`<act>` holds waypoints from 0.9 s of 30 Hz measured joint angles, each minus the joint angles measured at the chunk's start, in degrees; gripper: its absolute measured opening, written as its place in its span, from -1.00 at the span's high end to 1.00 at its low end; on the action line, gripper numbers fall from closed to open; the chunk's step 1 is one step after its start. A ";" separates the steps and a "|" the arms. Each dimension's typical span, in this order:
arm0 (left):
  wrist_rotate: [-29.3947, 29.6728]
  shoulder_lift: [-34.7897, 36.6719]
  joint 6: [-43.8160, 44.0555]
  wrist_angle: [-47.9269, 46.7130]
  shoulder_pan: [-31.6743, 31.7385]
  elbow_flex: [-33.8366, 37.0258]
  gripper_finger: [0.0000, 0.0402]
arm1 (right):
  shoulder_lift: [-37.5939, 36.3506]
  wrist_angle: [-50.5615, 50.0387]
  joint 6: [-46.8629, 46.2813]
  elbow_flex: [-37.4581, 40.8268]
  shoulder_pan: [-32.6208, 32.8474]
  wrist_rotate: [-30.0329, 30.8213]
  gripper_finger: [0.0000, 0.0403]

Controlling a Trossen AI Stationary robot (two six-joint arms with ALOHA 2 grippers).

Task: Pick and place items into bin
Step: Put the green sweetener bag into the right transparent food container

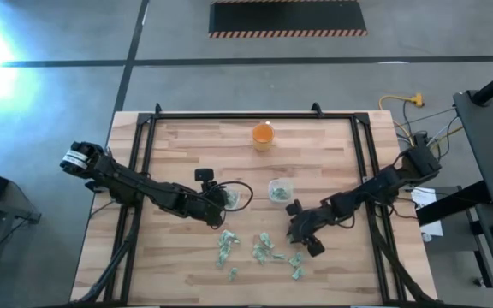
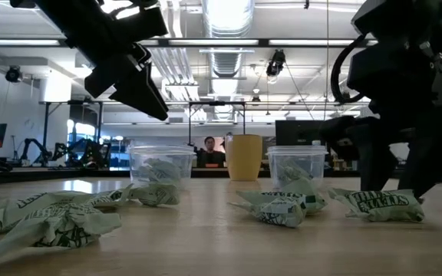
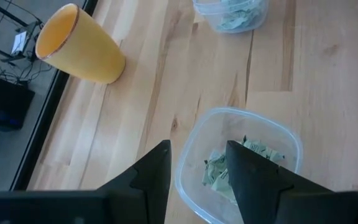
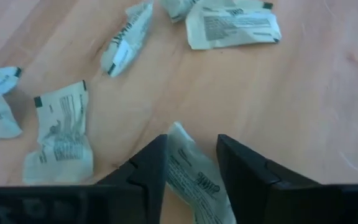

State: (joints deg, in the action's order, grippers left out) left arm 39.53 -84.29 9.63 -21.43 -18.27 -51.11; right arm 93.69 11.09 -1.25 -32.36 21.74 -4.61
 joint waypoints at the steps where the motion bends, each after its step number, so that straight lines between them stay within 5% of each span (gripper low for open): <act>1: 0.00 0.00 -0.01 -0.02 0.01 0.00 0.32 | -0.24 -0.49 0.13 0.00 0.00 0.16 0.40; 11: 0.00 0.00 0.00 0.00 0.01 0.00 0.32 | -2.49 -1.67 1.61 0.11 -0.02 1.83 0.93; 27: -0.01 0.00 0.00 -0.04 0.01 0.00 0.32 | -7.63 -1.64 4.74 0.04 0.02 7.34 0.96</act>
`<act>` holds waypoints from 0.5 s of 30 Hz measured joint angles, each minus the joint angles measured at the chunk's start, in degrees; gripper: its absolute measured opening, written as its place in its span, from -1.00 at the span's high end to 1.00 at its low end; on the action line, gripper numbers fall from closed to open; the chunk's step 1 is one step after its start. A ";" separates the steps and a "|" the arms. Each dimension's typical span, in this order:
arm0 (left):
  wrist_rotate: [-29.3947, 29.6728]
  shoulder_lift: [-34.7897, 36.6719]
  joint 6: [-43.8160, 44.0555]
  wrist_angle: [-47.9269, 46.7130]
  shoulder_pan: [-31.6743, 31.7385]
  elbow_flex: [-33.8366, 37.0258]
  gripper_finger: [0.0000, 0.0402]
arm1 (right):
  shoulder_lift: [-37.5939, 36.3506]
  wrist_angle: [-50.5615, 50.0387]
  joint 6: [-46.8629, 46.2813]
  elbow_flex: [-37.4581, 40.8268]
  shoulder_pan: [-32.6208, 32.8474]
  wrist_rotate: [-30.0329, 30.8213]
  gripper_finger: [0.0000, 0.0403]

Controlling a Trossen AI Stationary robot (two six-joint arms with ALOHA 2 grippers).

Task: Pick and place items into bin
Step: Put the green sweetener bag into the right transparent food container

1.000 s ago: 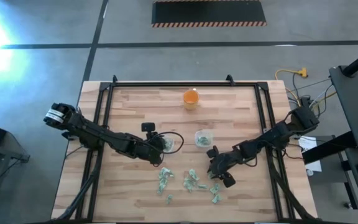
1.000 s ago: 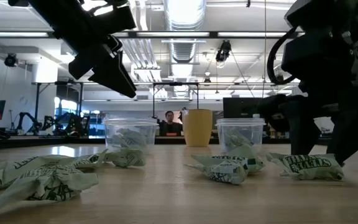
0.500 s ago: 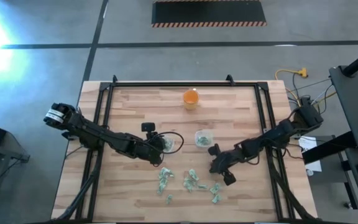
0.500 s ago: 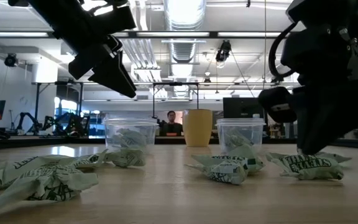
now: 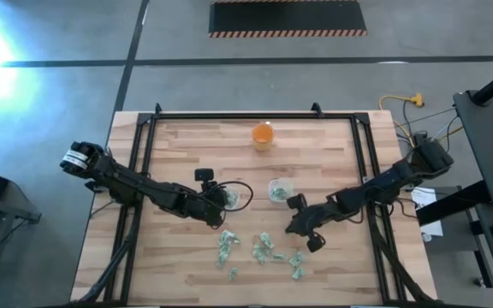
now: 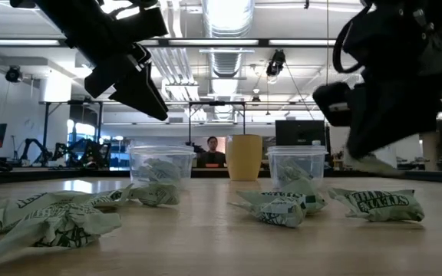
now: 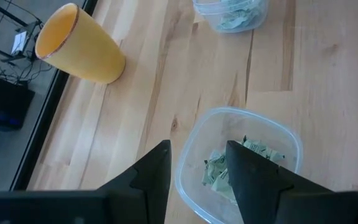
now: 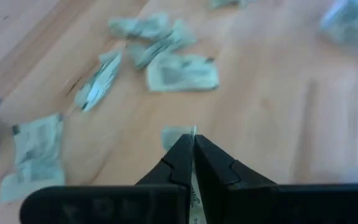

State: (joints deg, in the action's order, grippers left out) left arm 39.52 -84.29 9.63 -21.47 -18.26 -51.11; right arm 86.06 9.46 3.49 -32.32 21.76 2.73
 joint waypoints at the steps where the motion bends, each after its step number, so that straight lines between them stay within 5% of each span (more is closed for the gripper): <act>1: 0.01 0.00 -0.01 0.00 0.00 0.00 0.32 | -0.84 0.01 0.75 0.00 0.00 1.21 0.96; 11: 0.01 0.00 -0.01 0.02 0.00 0.00 0.32 | -10.11 0.37 12.00 -0.02 -0.22 23.43 0.96; 15: 0.01 0.00 0.00 0.02 0.00 0.00 0.32 | -11.94 0.59 14.25 -0.02 -2.43 27.31 0.96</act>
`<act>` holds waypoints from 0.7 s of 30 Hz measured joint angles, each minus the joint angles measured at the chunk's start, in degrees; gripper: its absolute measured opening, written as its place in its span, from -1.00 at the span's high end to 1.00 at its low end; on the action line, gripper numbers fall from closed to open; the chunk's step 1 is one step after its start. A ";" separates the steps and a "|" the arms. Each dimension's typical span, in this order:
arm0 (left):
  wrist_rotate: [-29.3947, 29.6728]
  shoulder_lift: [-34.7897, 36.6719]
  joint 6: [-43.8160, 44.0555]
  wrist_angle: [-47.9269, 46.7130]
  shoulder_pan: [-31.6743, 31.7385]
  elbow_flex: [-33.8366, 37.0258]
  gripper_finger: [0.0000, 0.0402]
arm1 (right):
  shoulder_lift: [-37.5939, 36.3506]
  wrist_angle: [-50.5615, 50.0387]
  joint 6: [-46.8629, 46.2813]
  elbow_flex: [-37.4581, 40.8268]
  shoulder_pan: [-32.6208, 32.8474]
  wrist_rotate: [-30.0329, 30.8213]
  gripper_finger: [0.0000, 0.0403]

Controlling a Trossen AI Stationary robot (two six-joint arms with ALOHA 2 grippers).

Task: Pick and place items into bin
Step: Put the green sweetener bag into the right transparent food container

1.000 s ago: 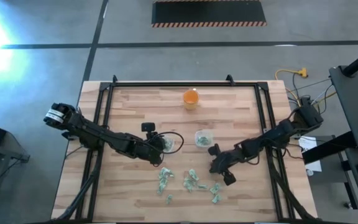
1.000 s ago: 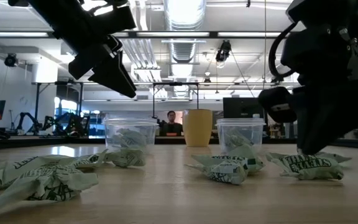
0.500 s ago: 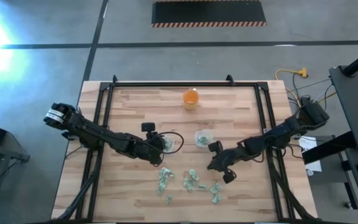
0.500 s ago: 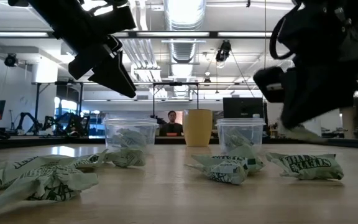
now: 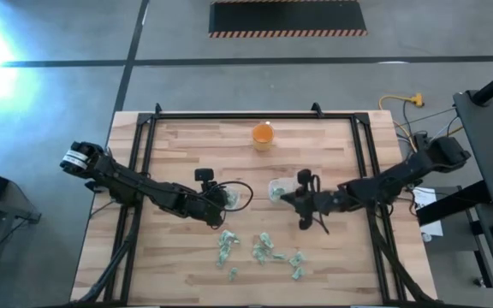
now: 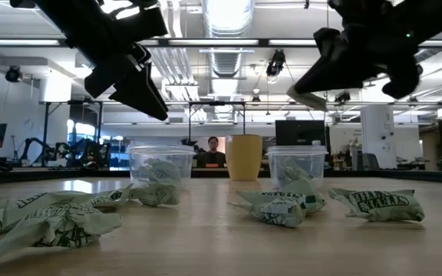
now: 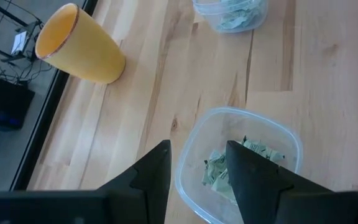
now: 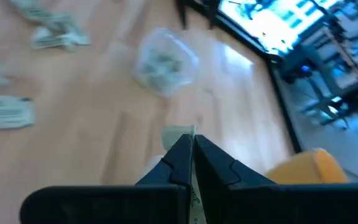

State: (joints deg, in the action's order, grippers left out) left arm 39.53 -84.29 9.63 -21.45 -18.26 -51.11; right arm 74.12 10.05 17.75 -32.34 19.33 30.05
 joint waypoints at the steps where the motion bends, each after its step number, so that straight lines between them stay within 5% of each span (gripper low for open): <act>1: 0.00 0.00 0.00 0.00 0.00 0.00 0.32 | -0.03 0.39 0.12 0.00 -0.80 0.09 0.96; 21: -0.02 0.00 0.02 0.04 0.00 0.00 0.32 | 6.87 2.66 -2.94 0.04 -8.91 -0.19 0.96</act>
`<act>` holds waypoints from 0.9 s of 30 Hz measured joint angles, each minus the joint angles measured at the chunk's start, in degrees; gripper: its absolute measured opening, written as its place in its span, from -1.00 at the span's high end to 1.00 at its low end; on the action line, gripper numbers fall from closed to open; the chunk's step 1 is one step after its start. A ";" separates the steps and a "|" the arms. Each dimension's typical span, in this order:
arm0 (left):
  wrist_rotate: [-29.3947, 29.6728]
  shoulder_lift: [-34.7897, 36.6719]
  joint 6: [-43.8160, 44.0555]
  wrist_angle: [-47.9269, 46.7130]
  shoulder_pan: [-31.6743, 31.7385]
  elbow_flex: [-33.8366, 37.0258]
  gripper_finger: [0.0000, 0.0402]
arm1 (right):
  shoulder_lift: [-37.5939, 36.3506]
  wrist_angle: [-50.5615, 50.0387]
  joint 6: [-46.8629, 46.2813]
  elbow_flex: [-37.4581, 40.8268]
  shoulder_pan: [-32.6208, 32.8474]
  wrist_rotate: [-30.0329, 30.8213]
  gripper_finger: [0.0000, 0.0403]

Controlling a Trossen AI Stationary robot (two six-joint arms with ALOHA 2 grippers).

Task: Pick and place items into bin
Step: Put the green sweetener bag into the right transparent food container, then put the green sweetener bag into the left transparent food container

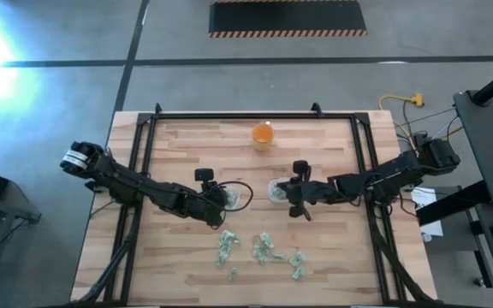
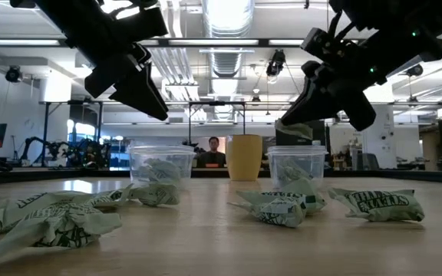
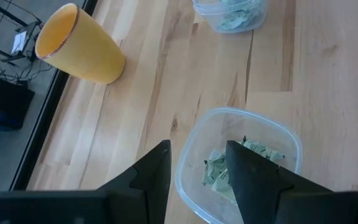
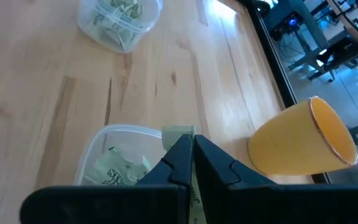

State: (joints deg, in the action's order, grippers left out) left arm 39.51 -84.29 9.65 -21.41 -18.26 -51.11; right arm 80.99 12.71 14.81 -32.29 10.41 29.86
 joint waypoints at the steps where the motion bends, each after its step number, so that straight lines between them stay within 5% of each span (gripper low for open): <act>1: 0.00 0.00 0.00 0.00 0.00 0.00 0.32 | -0.04 0.00 -0.07 0.00 0.00 0.01 0.96; 7: 0.00 0.00 0.18 0.00 -0.01 0.00 0.32 | -0.13 -0.11 -0.72 0.00 0.04 0.08 0.91; 19: -0.81 0.00 0.47 0.01 -0.18 0.00 0.32 | -1.51 -0.38 0.06 -0.26 0.25 0.14 0.51; 27: -17.14 0.12 5.14 -0.08 -1.93 -0.11 0.32 | -6.16 -2.82 0.43 -0.26 2.11 -0.29 0.51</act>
State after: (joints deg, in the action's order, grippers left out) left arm 22.37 -84.18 14.79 -21.49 -20.19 -51.22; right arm 74.83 9.89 15.23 -32.56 12.53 29.57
